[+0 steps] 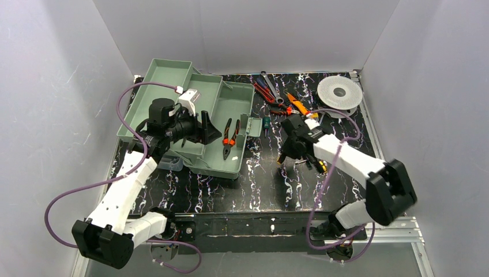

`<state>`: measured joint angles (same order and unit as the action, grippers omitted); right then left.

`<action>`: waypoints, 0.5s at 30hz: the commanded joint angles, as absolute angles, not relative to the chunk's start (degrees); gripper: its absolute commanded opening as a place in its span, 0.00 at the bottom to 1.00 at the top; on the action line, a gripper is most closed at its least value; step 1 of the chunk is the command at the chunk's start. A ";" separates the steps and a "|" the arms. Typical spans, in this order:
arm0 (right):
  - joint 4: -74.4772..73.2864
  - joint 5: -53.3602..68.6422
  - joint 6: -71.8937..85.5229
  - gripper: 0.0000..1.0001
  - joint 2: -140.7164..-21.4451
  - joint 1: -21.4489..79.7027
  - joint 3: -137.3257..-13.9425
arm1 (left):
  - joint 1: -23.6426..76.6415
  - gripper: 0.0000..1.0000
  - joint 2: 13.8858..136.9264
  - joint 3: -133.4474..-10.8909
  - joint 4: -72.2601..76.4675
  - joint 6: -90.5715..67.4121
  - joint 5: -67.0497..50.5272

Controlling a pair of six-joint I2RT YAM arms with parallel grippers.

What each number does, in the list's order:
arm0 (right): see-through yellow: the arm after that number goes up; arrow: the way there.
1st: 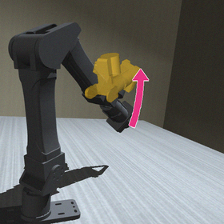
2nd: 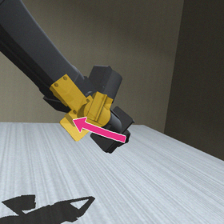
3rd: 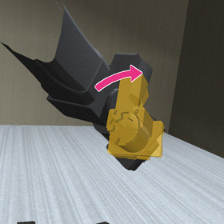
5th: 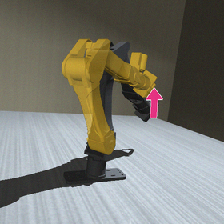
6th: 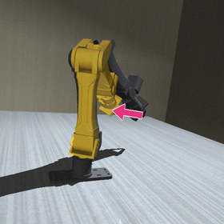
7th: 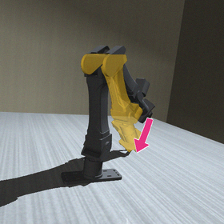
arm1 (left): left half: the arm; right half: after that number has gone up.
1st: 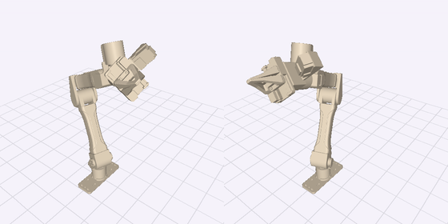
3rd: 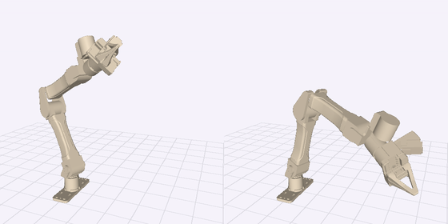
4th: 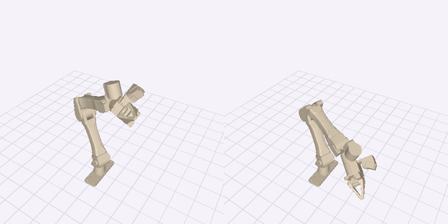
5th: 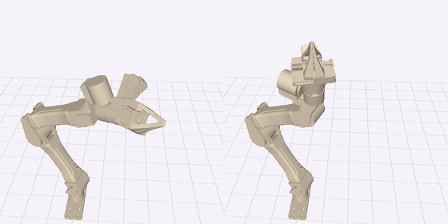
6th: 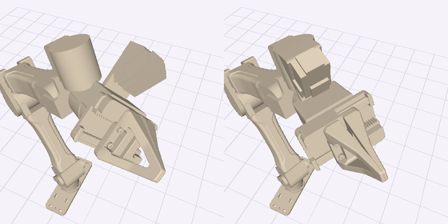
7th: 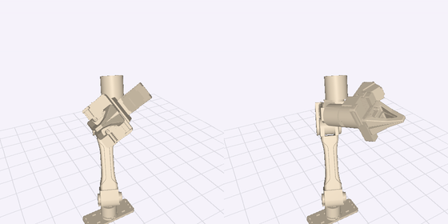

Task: Pack the tool kit

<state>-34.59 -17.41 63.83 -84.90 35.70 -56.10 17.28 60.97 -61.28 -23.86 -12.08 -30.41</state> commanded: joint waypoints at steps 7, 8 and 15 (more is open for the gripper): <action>-18.13 -13.84 42.62 0.01 -64.56 35.95 -51.37 | 17.48 0.65 58.30 -60.04 -23.20 -9.96 -28.72; -14.15 -11.02 39.46 0.01 -62.90 35.95 -49.83 | 17.47 0.66 58.24 -60.03 -23.20 -9.89 -28.80; -0.53 7.75 30.96 0.01 -60.59 35.95 -48.99 | 17.46 0.73 57.68 -60.06 -23.12 -10.01 -29.35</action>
<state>-12.03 -4.08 38.33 -59.90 35.70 -46.85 17.34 59.72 -60.42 -23.27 -10.79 -29.02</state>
